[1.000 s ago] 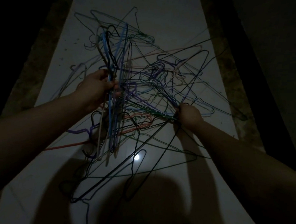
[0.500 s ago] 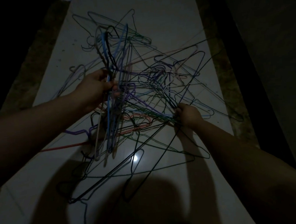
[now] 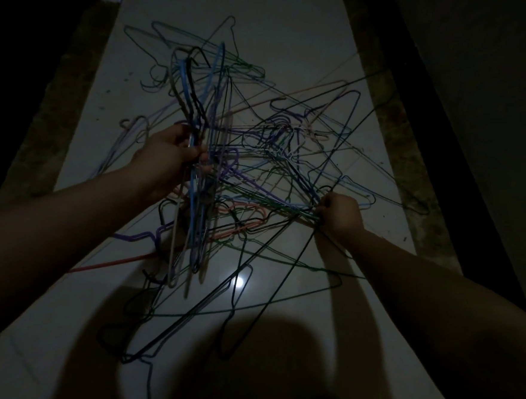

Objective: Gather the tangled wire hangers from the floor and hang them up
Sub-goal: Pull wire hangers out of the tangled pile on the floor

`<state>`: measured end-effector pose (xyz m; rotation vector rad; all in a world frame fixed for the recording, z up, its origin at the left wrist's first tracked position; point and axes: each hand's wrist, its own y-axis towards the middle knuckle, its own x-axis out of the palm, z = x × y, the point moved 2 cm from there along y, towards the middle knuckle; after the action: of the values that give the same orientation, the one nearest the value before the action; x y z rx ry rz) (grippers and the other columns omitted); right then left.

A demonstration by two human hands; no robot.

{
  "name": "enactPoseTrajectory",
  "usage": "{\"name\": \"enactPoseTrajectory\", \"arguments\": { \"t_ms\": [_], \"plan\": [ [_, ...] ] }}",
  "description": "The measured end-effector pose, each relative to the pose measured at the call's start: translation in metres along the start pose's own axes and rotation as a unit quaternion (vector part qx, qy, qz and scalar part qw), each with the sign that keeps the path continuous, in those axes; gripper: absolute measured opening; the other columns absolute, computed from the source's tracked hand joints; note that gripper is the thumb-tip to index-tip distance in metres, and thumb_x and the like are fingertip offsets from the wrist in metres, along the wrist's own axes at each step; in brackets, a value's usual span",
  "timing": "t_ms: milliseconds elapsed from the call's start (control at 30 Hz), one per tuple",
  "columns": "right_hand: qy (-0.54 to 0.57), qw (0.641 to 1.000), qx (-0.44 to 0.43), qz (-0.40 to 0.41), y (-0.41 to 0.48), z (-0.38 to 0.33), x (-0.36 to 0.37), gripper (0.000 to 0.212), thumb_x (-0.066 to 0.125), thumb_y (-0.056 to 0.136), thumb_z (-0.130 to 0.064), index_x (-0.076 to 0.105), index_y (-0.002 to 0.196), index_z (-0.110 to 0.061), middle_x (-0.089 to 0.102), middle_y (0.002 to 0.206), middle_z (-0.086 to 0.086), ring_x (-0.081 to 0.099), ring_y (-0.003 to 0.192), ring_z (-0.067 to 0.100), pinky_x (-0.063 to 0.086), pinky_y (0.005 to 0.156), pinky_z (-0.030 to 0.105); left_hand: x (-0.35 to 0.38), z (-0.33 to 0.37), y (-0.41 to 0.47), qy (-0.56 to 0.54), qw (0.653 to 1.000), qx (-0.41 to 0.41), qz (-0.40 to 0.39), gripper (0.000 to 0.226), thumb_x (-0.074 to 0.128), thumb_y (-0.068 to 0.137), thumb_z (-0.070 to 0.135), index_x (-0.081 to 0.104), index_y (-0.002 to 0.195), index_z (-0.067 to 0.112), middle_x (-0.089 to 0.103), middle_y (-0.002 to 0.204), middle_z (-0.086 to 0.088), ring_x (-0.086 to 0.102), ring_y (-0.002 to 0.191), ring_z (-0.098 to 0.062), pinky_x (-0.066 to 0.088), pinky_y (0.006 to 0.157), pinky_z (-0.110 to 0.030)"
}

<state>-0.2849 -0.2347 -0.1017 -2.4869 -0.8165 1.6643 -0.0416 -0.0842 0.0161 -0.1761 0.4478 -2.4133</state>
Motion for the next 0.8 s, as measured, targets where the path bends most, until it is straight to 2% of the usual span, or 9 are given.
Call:
{"name": "enactPoseTrajectory", "arguments": {
  "t_ms": [100, 167, 267, 333, 500, 667, 733, 800],
  "plan": [
    [-0.148, 0.989, -0.019, 0.001, -0.010, -0.005, 0.005, 0.034, 0.063, 0.082, -0.005, 0.051, 0.113, -0.001, 0.064, 0.100, 0.016, 0.061, 0.093, 0.033, 0.045, 0.069, 0.034, 0.002, 0.000, -0.001, 0.000, 1.000, -0.001, -0.001, 0.023, 0.041, 0.094, -0.008, 0.052, 0.104, 0.011, 0.054, 0.090, 0.000, 0.058, 0.077, -0.014, 0.058, 0.060, -0.021],
    [-0.161, 0.986, -0.037, -0.002, -0.014, -0.002, 0.009, 0.046, 0.065, 0.079, -0.005, 0.042, 0.119, -0.001, 0.064, 0.101, 0.016, 0.062, 0.091, 0.034, 0.042, 0.065, 0.033, 0.001, -0.001, -0.001, -0.004, 1.000, -0.005, -0.005, 0.026, 0.041, 0.094, -0.008, 0.054, 0.097, 0.014, 0.053, 0.090, 0.000, 0.058, 0.078, -0.014, 0.058, 0.061, -0.021],
    [-0.158, 0.986, -0.055, -0.012, -0.015, 0.004, 0.014, 0.056, 0.066, 0.076, -0.005, 0.036, 0.123, 0.000, 0.063, 0.099, 0.017, 0.061, 0.087, 0.034, 0.038, 0.061, 0.031, -0.001, -0.004, 0.000, 0.001, 1.000, -0.004, 0.000, 0.026, 0.040, 0.094, -0.009, 0.054, 0.099, 0.012, 0.053, 0.091, -0.002, 0.058, 0.078, -0.015, 0.057, 0.059, -0.021],
    [-0.159, 0.986, -0.049, -0.014, -0.013, 0.006, 0.015, 0.062, 0.067, 0.076, -0.005, 0.033, 0.128, 0.001, 0.063, 0.099, 0.017, 0.060, 0.086, 0.034, 0.038, 0.061, 0.031, -0.003, -0.005, 0.000, -0.001, 1.000, -0.003, -0.003, 0.029, 0.039, 0.094, -0.010, 0.054, 0.090, 0.015, 0.052, 0.088, -0.003, 0.056, 0.077, -0.015, 0.056, 0.058, -0.020],
    [-0.134, 0.990, -0.029, -0.017, -0.011, 0.008, 0.012, 0.043, 0.063, 0.081, -0.006, 0.040, 0.117, -0.003, 0.063, 0.099, 0.018, 0.060, 0.087, 0.035, 0.034, 0.061, 0.031, -0.005, -0.005, 0.000, 0.021, 1.000, 0.010, -0.019, 0.030, 0.039, 0.094, -0.009, 0.053, 0.085, 0.016, 0.051, 0.081, -0.004, 0.055, 0.074, -0.015, 0.057, 0.062, -0.021],
    [-0.108, 0.993, -0.027, -0.033, -0.015, 0.010, 0.014, 0.043, 0.059, 0.084, 0.000, 0.038, 0.121, -0.002, 0.061, 0.103, 0.021, 0.058, 0.087, 0.033, 0.033, 0.062, 0.029, -0.002, -0.003, -0.001, 0.019, 1.000, 0.012, -0.014, 0.031, 0.039, 0.094, -0.009, 0.053, 0.084, 0.016, 0.050, 0.080, -0.004, 0.055, 0.072, -0.013, 0.057, 0.061, -0.020],
    [-0.067, 0.997, 0.003, -0.031, -0.012, 0.010, 0.012, 0.038, 0.054, 0.088, -0.001, 0.039, 0.122, -0.002, 0.059, 0.108, 0.020, 0.054, 0.081, 0.028, 0.035, 0.059, 0.028, -0.001, -0.004, -0.001, 0.020, 1.000, 0.009, -0.010, 0.030, 0.038, 0.094, -0.009, 0.052, 0.084, 0.016, 0.050, 0.080, -0.004, 0.055, 0.071, -0.013, 0.057, 0.060, -0.020],
    [-0.066, 0.998, 0.008, -0.019, -0.009, 0.009, 0.010, 0.030, 0.052, 0.091, -0.004, 0.046, 0.120, -0.001, 0.059, 0.112, 0.021, 0.056, 0.090, 0.031, 0.041, 0.067, 0.030, -0.002, -0.004, -0.001, 0.023, 1.000, 0.005, -0.002, 0.030, 0.038, 0.094, -0.009, 0.052, 0.084, 0.016, 0.051, 0.081, -0.005, 0.056, 0.072, -0.014, 0.057, 0.058, -0.020]
  ]
}}
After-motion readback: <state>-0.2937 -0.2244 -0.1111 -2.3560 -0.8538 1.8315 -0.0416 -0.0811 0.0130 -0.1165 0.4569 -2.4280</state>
